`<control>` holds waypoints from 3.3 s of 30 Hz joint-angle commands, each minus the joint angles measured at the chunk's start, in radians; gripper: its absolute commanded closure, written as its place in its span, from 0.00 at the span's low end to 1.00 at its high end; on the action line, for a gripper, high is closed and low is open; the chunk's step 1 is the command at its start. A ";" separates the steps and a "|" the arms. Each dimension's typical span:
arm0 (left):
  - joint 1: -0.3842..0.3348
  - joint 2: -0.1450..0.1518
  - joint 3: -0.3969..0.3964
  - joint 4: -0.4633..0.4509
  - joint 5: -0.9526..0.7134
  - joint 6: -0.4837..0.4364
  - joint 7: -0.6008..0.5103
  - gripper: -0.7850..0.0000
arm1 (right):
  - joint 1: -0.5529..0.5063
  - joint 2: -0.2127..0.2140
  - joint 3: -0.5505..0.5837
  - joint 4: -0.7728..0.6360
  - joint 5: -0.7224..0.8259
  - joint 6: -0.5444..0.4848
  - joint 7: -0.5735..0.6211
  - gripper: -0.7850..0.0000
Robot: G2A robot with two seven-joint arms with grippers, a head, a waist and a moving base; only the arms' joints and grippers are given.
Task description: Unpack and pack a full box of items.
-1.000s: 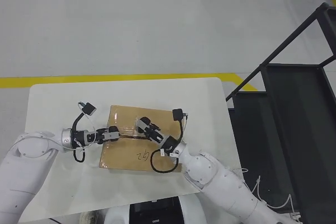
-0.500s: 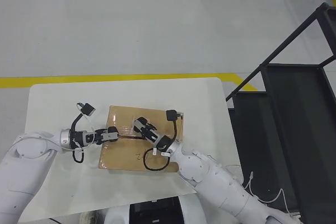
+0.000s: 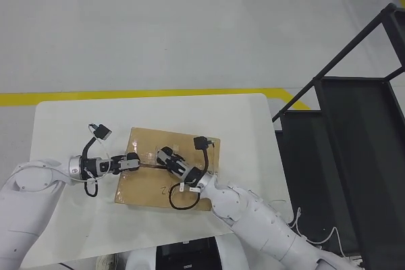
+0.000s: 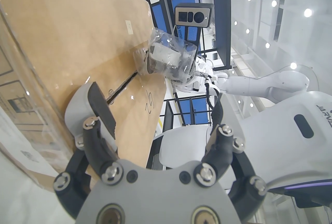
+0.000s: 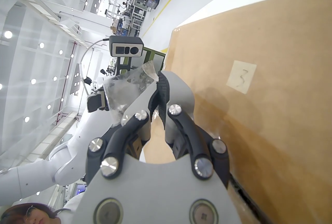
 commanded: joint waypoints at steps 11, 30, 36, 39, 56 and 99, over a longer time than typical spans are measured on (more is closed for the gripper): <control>0.003 0.003 -0.023 -0.015 -0.022 -0.011 -0.002 0.00 | -0.023 0.004 0.016 0.009 -0.113 0.022 0.066 1.00; 0.121 0.029 -0.190 -0.083 -0.101 -0.073 0.055 0.00 | -0.049 0.014 0.076 -0.087 -0.206 0.085 0.165 1.00; 0.171 0.039 -0.244 -0.101 -0.119 -0.074 0.051 0.00 | -0.055 0.010 0.075 -0.106 -0.213 0.093 0.164 0.00; 0.185 0.041 -0.258 -0.110 -0.127 -0.073 0.046 0.00 | -0.065 0.011 0.080 -0.137 -0.224 0.083 0.165 0.00; 0.203 0.040 -0.267 -0.166 -0.166 -0.080 0.018 0.00 | -0.214 0.056 0.216 -0.333 -0.316 -0.010 0.234 0.00; 0.296 0.069 -0.332 -0.251 -0.173 -0.087 0.025 0.00 | -0.080 0.041 0.135 -0.174 0.042 0.103 0.407 0.00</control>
